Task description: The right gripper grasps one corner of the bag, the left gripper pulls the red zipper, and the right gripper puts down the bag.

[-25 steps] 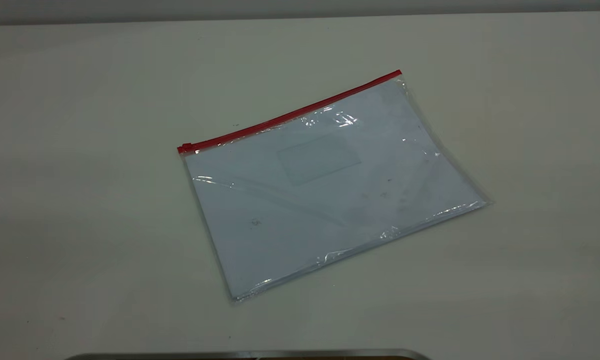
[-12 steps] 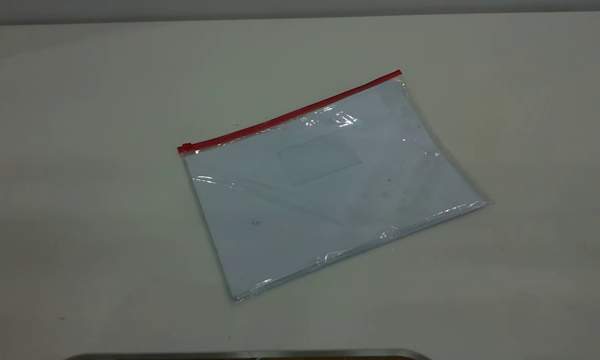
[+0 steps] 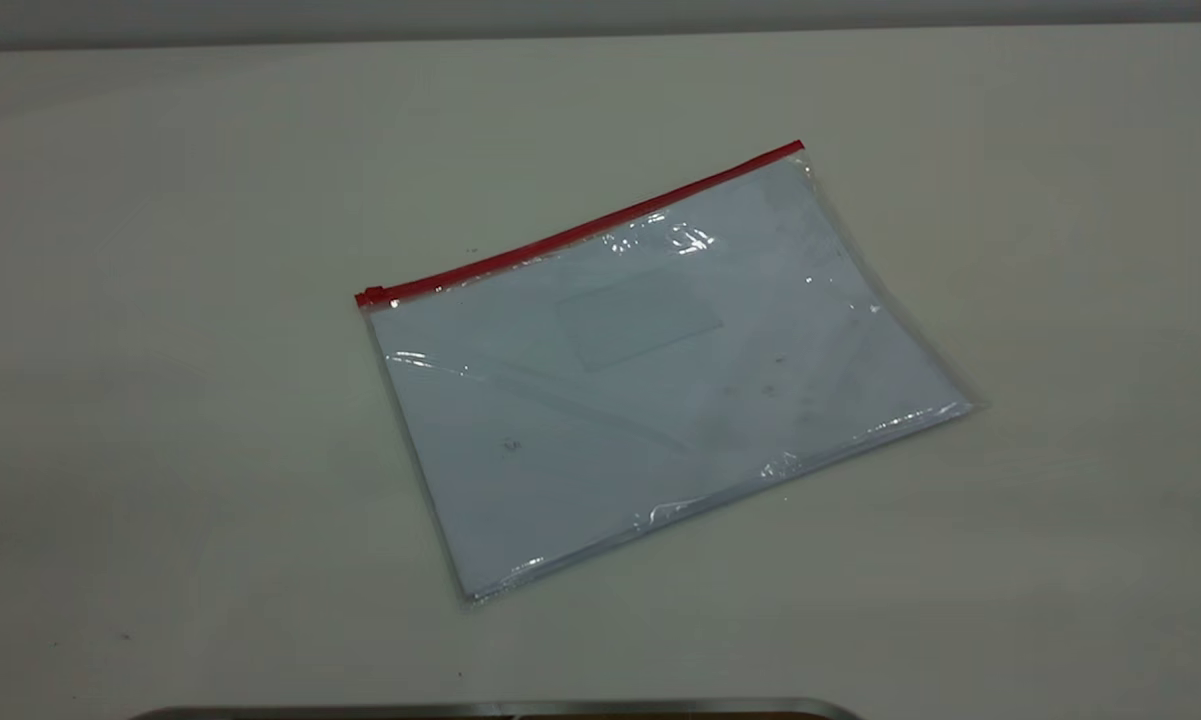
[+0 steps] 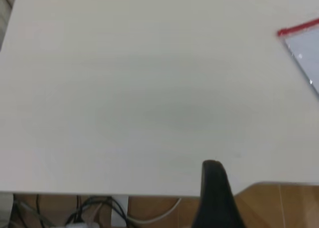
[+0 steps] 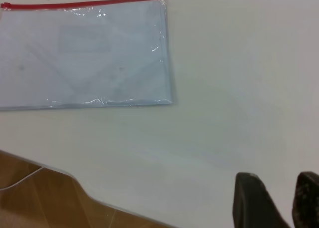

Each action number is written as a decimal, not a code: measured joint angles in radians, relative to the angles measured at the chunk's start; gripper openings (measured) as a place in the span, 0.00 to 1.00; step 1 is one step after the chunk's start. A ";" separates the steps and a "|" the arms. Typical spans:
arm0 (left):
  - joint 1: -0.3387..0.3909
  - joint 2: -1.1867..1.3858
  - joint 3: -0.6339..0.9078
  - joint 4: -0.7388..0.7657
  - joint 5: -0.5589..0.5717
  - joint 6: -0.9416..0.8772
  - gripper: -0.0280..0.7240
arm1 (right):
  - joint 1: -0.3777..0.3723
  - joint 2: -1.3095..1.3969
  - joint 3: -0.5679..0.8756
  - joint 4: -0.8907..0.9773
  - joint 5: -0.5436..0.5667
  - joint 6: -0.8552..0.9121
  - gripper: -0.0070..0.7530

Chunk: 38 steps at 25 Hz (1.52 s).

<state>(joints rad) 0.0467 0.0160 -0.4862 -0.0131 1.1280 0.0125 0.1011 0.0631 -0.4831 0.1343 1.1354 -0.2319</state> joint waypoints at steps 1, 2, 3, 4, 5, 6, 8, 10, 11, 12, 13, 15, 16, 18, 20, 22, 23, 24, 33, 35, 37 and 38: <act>0.000 -0.009 0.000 0.000 0.001 0.000 0.81 | 0.000 0.000 0.000 0.000 0.000 0.000 0.32; 0.000 -0.020 0.000 0.000 0.002 0.000 0.81 | 0.000 0.000 0.000 0.000 0.000 0.000 0.32; 0.000 -0.029 0.000 0.000 0.003 0.000 0.81 | 0.000 0.000 0.000 0.000 0.000 0.000 0.32; 0.000 -0.034 0.000 0.000 0.003 0.000 0.81 | 0.000 0.000 0.000 0.000 0.000 0.000 0.32; 0.000 -0.035 0.000 0.000 0.004 0.000 0.81 | 0.000 0.000 0.000 0.000 0.000 0.000 0.32; 0.000 -0.035 0.000 0.000 0.004 0.000 0.81 | 0.000 0.000 0.000 0.000 0.000 0.000 0.32; 0.000 -0.035 0.000 0.000 0.004 0.000 0.81 | 0.000 0.000 0.000 0.000 0.000 0.000 0.32; 0.000 -0.035 0.000 0.000 0.005 0.000 0.81 | 0.000 0.000 0.000 0.000 0.000 0.000 0.32; 0.000 -0.035 0.000 0.000 0.005 0.000 0.81 | 0.000 0.000 0.000 0.000 0.000 0.000 0.32; 0.000 -0.035 0.000 0.000 0.006 0.000 0.81 | 0.000 0.000 0.000 0.000 0.000 0.000 0.32; 0.000 -0.035 0.000 0.000 0.006 0.000 0.81 | 0.000 0.000 0.000 0.000 0.000 0.000 0.32; 0.000 -0.035 0.000 0.000 0.006 0.000 0.81 | 0.000 0.000 0.000 0.000 0.000 0.000 0.32; 0.000 -0.035 0.000 0.000 0.006 0.000 0.81 | 0.000 0.000 0.000 0.000 0.000 0.000 0.32; 0.000 -0.035 0.000 0.000 0.006 0.000 0.81 | 0.000 0.000 0.000 0.000 0.000 0.000 0.32; 0.000 -0.035 0.000 0.000 0.006 0.000 0.81 | 0.000 0.000 0.000 0.000 0.000 0.000 0.32; 0.000 -0.035 0.000 0.000 0.006 0.000 0.81 | -0.004 0.000 0.000 0.000 0.000 0.000 0.32; 0.000 -0.035 0.000 0.000 0.006 0.000 0.81 | -0.008 -0.002 0.000 0.000 0.000 0.000 0.32; 0.000 -0.035 0.000 0.000 0.006 0.000 0.81 | -0.013 -0.009 0.000 0.000 0.000 0.000 0.32; 0.000 -0.035 0.000 0.000 0.006 -0.001 0.81 | -0.098 -0.080 0.000 0.000 0.000 0.000 0.32; 0.000 -0.035 0.000 0.000 0.006 -0.001 0.81 | -0.105 -0.080 0.000 -0.007 0.000 0.003 0.32; 0.000 -0.035 0.000 0.000 0.006 -0.001 0.81 | -0.106 -0.080 0.000 -0.019 0.000 0.021 0.32; 0.000 -0.035 0.000 0.000 0.006 -0.001 0.81 | -0.106 -0.080 0.000 -0.030 0.000 0.035 0.32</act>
<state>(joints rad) 0.0467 -0.0190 -0.4862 -0.0131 1.1342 0.0114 -0.0051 -0.0165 -0.4831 0.1039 1.1351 -0.1974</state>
